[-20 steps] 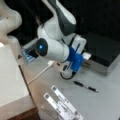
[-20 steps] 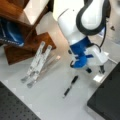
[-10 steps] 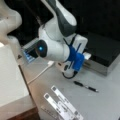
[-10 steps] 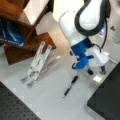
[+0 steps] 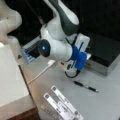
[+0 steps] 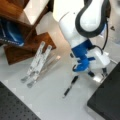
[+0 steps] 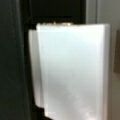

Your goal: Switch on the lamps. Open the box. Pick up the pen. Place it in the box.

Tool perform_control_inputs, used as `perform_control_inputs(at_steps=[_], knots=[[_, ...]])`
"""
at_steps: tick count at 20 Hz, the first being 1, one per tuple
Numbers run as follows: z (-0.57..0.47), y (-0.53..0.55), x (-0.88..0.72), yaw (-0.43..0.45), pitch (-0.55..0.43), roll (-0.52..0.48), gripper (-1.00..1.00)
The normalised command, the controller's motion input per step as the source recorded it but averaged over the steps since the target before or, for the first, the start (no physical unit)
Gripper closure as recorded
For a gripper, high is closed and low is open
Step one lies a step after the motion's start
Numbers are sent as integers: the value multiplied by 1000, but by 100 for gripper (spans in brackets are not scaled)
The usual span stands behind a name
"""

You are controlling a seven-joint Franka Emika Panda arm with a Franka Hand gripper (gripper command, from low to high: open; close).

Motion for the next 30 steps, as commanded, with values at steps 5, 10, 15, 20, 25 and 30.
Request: perform_control_inputs(at_steps=[5,10,15,20,25,30], knots=[[-97,19,46,-29,-93,192,-100],[-120,28,58,-36,-97,185,-100],[-137,23,92,-48,-100,177,-100],[-129,29,134,-56,-101,144,-100],[-78,20,125,-31,-86,104,100],[-41,11,82,-27,-76,92,100]])
